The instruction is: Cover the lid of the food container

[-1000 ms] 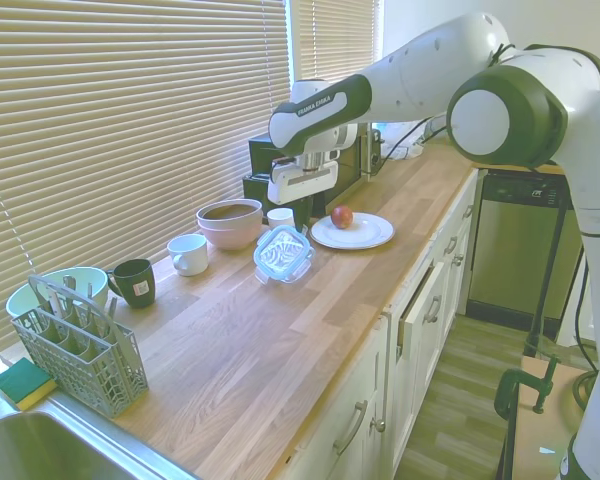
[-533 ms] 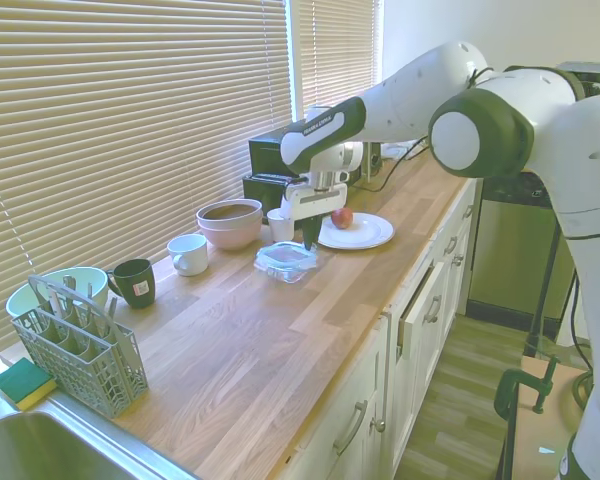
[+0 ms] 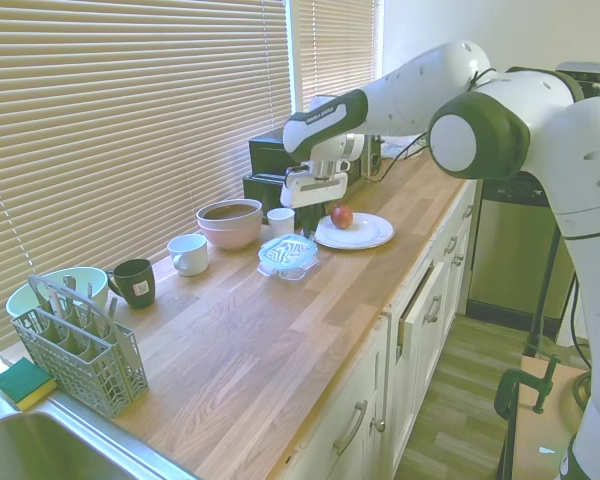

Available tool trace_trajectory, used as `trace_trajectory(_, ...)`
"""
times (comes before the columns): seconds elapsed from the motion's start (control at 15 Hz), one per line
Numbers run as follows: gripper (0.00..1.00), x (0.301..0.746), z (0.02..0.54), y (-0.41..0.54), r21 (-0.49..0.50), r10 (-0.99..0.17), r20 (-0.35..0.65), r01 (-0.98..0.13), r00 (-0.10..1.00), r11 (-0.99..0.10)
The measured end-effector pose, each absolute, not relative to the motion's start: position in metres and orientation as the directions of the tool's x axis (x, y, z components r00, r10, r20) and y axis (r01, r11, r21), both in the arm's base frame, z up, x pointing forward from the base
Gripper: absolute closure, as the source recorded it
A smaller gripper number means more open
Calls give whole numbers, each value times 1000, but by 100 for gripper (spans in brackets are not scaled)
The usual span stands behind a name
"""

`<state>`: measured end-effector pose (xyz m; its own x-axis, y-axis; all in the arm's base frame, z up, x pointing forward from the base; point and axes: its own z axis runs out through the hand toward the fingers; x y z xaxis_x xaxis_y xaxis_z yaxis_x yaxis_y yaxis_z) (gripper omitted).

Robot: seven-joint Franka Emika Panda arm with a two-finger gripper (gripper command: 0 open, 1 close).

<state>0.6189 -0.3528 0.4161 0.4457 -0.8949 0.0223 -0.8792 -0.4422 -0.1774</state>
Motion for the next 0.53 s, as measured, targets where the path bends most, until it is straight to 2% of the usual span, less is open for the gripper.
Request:
trace_trajectory(0.2,100,628,436,-356,-129,-884,47,-875,466,-467)
trace_trajectory(0.53,100,657,415,-363,-56,-871,74,-870,485,-489)
